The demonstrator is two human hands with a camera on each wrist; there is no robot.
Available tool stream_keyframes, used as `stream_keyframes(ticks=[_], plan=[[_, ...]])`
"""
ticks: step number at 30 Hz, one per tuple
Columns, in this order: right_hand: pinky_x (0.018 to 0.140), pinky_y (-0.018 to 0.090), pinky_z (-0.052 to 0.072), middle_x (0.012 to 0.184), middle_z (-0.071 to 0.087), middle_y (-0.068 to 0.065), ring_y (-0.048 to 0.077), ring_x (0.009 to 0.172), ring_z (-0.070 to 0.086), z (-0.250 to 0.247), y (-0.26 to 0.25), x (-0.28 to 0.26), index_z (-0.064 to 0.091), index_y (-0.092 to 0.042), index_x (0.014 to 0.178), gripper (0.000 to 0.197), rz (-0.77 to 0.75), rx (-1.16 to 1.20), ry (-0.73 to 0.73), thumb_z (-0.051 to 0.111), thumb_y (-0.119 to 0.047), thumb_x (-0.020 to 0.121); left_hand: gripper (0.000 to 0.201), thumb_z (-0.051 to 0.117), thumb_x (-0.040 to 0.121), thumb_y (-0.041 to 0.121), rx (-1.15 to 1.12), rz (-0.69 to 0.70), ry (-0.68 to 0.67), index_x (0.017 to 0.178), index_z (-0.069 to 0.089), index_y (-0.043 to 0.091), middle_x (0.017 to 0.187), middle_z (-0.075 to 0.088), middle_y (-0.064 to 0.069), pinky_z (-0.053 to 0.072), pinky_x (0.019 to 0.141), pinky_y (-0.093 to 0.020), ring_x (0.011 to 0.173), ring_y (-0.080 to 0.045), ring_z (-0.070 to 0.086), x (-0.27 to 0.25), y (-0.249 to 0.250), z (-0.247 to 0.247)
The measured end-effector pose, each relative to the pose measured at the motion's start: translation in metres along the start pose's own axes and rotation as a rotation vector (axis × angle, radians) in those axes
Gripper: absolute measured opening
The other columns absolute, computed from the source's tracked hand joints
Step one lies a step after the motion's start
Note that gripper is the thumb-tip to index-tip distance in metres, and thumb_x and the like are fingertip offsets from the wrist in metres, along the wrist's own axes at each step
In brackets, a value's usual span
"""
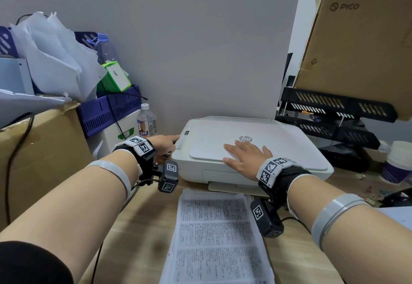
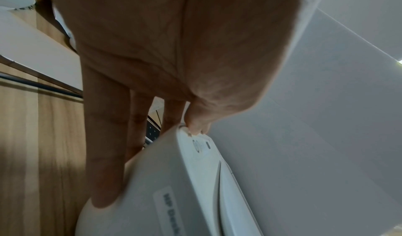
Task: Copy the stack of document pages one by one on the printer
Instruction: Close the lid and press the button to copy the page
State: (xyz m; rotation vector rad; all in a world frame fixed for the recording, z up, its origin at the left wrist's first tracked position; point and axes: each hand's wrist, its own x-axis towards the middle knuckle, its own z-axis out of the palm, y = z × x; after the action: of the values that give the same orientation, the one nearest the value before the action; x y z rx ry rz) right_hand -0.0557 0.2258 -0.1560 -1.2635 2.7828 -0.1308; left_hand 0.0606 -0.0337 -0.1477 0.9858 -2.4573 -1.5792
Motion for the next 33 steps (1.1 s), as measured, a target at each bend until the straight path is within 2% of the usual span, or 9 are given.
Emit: stream_keyframes(ticks=[5, 14, 20, 22, 25, 30, 33], plan=[[0.119, 0.057, -0.001, 0.165, 0.004, -0.009, 0.016, 0.152, 0.002, -0.001, 0.000, -0.001, 0.012, -0.048, 0.153, 0.061, 0.002, 0.012, 0.005, 0.019, -0.069, 0.096, 0.050, 0.042, 0.101, 0.002, -0.011, -0.004, -0.001, 0.144, 0.046, 0.025, 0.147, 0.045, -0.020, 0.050, 0.098, -0.057, 0.130, -0.043, 0.050, -0.002, 0.001, 0.001], [0.119, 0.057, 0.003, 0.165, 0.010, -0.007, 0.017, 0.151, 0.009, -0.005, -0.001, -0.002, 0.017, -0.046, 0.153, 0.062, -0.008, 0.035, 0.016, 0.024, -0.069, 0.096, 0.041, 0.044, 0.103, 0.019, -0.010, -0.045, 0.000, 0.144, 0.046, 0.024, 0.147, 0.046, -0.020, 0.045, 0.104, -0.058, 0.132, -0.043, 0.047, -0.007, 0.005, -0.001], [0.119, 0.056, 0.004, 0.165, 0.011, -0.007, 0.019, 0.151, 0.011, -0.011, -0.002, -0.004, 0.020, -0.047, 0.152, 0.061, -0.006, 0.056, 0.001, 0.027, -0.068, 0.096, 0.043, 0.044, 0.103, 0.013, 0.054, -0.054, -0.029, 0.144, 0.046, 0.025, 0.144, 0.049, -0.022, 0.046, 0.101, -0.060, 0.128, -0.047, 0.050, -0.009, 0.009, -0.003], [0.119, 0.056, 0.005, 0.164, 0.012, -0.007, 0.019, 0.151, 0.011, -0.012, -0.002, -0.005, 0.020, -0.046, 0.152, 0.061, -0.010, 0.053, -0.003, 0.028, -0.068, 0.096, 0.046, 0.043, 0.103, 0.011, 0.090, -0.057, -0.067, 0.146, 0.043, 0.027, 0.144, 0.050, -0.018, 0.046, 0.102, -0.059, 0.129, -0.044, 0.050, -0.011, 0.013, -0.004], [0.119, 0.056, 0.006, 0.164, 0.014, -0.008, 0.019, 0.151, 0.013, -0.014, -0.001, -0.004, 0.022, -0.046, 0.152, 0.062, -0.008, 0.054, -0.006, 0.029, -0.069, 0.095, 0.056, 0.039, 0.102, 0.000, 0.164, -0.055, -0.140, 0.148, 0.037, 0.032, 0.142, 0.053, -0.012, 0.045, 0.102, -0.060, 0.128, -0.040, 0.051, -0.013, 0.018, -0.006], [0.119, 0.057, 0.011, 0.163, 0.021, -0.008, 0.019, 0.150, 0.018, -0.015, -0.001, -0.002, 0.027, -0.046, 0.150, 0.061, -0.012, 0.050, 0.014, 0.033, -0.069, 0.094, 0.056, 0.038, 0.101, -0.002, 0.184, -0.063, -0.141, 0.145, 0.040, 0.031, 0.135, 0.056, -0.017, 0.045, 0.098, -0.066, 0.121, -0.045, 0.056, -0.016, 0.022, -0.005], [0.117, 0.058, 0.017, 0.160, 0.028, -0.010, 0.017, 0.147, 0.023, -0.016, 0.000, -0.001, 0.033, -0.046, 0.147, 0.059, -0.017, 0.054, 0.031, 0.035, -0.069, 0.093, 0.055, 0.042, 0.097, -0.004, 0.199, -0.043, -0.131, 0.140, 0.044, 0.030, 0.132, 0.059, -0.016, 0.046, 0.097, -0.065, 0.118, -0.045, 0.059, -0.017, 0.023, -0.006]])
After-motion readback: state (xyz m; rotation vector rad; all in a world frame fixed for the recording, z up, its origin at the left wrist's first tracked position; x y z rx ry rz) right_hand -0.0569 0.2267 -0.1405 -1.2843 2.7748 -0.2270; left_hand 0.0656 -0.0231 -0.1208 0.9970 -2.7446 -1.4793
